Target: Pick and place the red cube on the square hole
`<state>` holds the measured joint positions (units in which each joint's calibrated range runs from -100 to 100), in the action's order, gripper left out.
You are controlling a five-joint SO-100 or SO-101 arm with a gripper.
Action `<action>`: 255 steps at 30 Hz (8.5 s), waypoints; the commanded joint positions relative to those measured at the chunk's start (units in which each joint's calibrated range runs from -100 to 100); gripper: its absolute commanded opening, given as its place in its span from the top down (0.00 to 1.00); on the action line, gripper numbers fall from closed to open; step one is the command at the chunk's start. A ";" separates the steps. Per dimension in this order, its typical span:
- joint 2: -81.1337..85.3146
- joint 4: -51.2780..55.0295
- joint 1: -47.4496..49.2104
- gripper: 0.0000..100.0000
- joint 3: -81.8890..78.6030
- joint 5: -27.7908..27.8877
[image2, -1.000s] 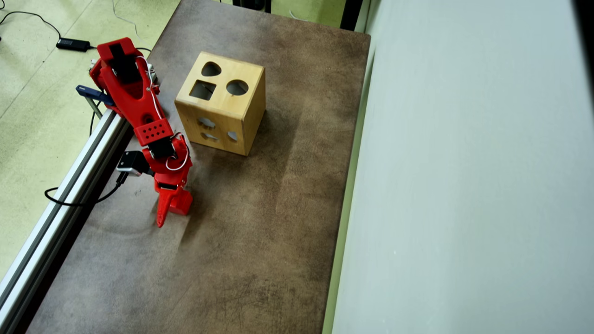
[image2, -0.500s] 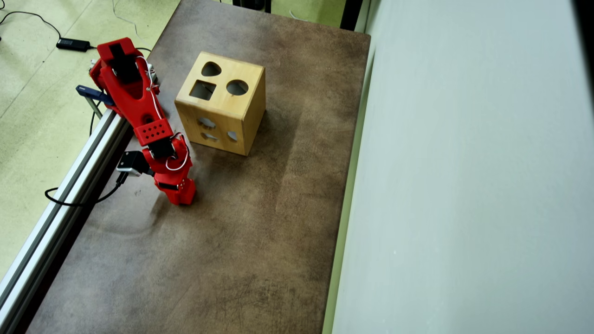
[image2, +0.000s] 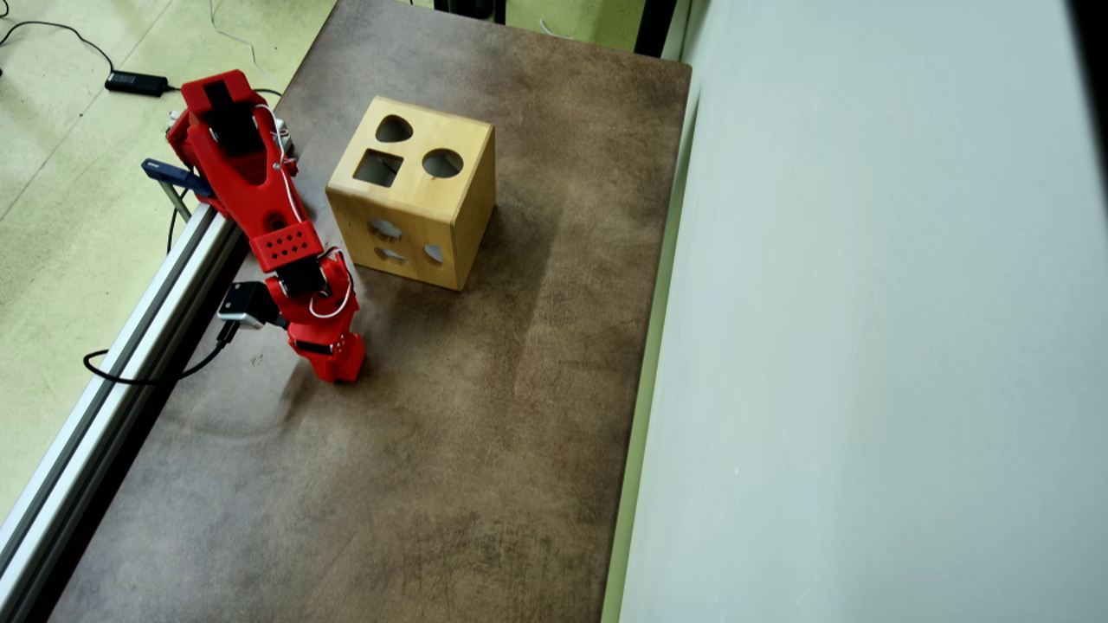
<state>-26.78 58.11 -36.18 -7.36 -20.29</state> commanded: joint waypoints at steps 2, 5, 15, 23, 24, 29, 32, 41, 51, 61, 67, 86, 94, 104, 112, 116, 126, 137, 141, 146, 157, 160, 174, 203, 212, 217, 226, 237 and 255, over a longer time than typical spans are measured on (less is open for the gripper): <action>14.76 0.63 0.60 0.96 1.28 0.39; 20.79 0.63 0.60 0.96 1.28 0.39; 49.16 0.47 0.60 0.96 1.28 1.61; 65.72 -0.41 0.60 0.96 1.37 1.56; 67.76 -0.41 0.60 0.96 1.37 1.56; 76.42 -0.41 0.75 0.96 1.37 1.22; 79.82 0.15 3.94 0.96 1.37 1.51; 87.12 0.71 22.29 0.96 0.47 1.61; 87.20 15.59 29.50 0.96 0.29 4.79; 87.03 22.19 29.50 0.96 0.20 18.90; 86.95 22.27 29.50 0.96 0.02 28.91; 74.81 34.25 29.57 0.95 -9.64 29.35; 64.61 35.21 29.57 0.95 -0.69 26.13; 54.17 40.28 36.04 0.96 11.21 21.44; 54.25 40.28 36.41 0.96 6.55 21.25; 54.93 40.28 35.74 0.96 2.44 21.29; 54.08 40.20 35.66 0.96 -2.66 21.83; 51.20 40.20 35.22 0.96 -5.07 21.83; 51.03 40.20 33.29 0.96 -5.16 21.83; 48.73 40.20 32.92 0.96 -5.16 21.88; 48.56 40.20 32.99 0.96 -5.16 21.88; 48.56 40.20 32.99 0.96 -5.25 21.88; 48.56 40.20 32.92 0.96 -7.13 22.95; 46.27 40.12 30.69 0.96 -7.13 22.95; 46.61 40.12 30.61 0.95 -7.13 22.86; 46.36 40.12 30.61 0.96 -7.22 22.76; 46.36 40.12 30.69 0.95 -7.22 22.32; 47.20 40.12 30.61 0.95 -6.77 22.76; 47.37 40.12 30.83 0.27 -7.22 22.95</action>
<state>19.24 98.22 -5.50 -14.85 2.27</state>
